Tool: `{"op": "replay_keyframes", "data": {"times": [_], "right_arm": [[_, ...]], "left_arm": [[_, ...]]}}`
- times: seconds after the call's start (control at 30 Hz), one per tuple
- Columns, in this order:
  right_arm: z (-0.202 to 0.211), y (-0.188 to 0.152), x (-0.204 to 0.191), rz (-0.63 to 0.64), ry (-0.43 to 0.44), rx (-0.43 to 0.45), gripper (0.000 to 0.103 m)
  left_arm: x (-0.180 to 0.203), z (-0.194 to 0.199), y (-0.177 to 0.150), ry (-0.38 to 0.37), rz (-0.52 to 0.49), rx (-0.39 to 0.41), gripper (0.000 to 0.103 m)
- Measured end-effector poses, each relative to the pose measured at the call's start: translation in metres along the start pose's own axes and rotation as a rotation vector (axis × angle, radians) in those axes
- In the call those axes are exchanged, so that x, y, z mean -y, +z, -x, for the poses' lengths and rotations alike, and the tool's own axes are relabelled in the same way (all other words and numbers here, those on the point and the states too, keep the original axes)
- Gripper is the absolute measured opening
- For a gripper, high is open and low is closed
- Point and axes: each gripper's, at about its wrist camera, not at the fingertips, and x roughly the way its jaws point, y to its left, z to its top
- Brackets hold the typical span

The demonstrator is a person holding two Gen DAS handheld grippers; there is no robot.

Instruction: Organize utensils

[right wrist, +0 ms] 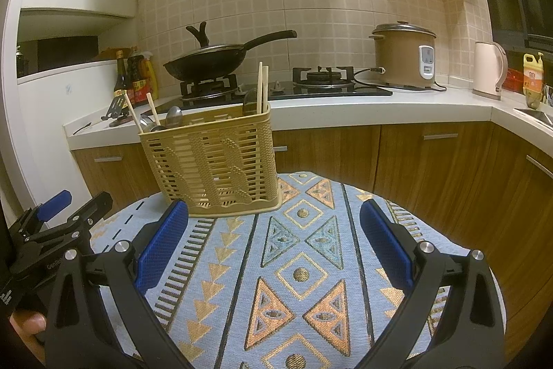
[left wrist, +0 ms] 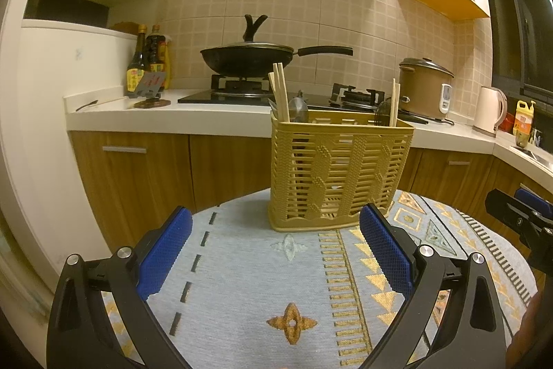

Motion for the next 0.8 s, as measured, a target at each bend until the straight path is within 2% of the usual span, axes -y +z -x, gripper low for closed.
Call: {"op": "replay_keyframes", "data": {"times": [0.8], "right_arm": [[0.0006, -0.0001, -0.0003, -0.002, -0.001, -0.001, 0.095]], "left_arm": [[0.0043, -0.0010, -0.0013, -0.003, -0.009, -0.006, 0.094]]}}
